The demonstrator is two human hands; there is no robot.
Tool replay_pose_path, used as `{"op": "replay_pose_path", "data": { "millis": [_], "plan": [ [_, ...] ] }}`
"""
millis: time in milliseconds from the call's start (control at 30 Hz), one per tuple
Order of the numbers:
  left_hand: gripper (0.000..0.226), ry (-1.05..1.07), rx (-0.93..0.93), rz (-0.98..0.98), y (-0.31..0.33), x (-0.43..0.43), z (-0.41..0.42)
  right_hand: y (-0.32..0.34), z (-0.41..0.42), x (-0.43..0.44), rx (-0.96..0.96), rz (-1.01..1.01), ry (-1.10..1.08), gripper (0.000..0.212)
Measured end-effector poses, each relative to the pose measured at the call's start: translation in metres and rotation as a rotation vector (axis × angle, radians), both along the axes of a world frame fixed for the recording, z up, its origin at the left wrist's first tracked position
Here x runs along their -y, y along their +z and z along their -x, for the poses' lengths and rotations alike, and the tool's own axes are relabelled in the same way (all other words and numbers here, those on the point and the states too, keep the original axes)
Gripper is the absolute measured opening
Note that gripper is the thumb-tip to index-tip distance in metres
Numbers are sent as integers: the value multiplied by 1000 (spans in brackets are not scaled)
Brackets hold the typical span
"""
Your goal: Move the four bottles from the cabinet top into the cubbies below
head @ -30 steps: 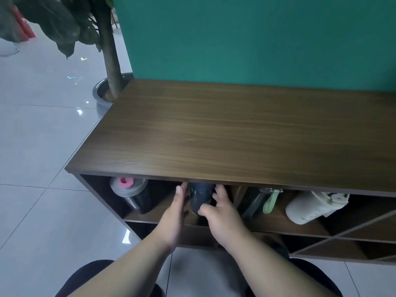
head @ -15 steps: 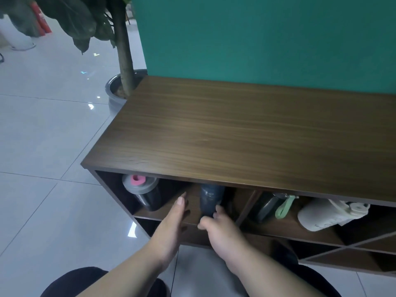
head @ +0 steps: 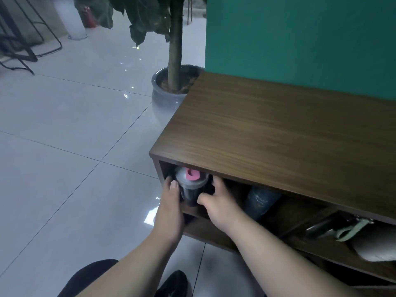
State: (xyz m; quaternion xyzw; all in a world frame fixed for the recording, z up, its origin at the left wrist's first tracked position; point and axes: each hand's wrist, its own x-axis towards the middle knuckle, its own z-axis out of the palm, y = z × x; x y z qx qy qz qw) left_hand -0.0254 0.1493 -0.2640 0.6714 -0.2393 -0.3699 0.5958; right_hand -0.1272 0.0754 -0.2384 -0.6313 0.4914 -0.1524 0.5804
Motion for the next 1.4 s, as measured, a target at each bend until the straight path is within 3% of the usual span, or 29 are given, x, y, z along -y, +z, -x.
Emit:
{"op": "replay_pose_path", "data": {
  "millis": [100, 633, 933, 1167, 1400],
  "plan": [
    [38, -44, -46, 40, 3, 3, 1, 2, -10, 5, 22, 16, 9, 50],
    [45, -95, -205, 74, -3, 12, -4, 3, -13, -16, -44, 59, 38, 92],
    [45, -109, -265, 90, -4, 15, -1, -1, -12, -16, -36, 46, 31, 93],
    [46, -72, -261, -32, -2, 9, 2, -6, 2, -20, -85, -19, 32, 98],
    [44, -179, -261, -136, 25, -17, 22, 5, 44, -40, -109, -50, 29, 91]
  ]
}}
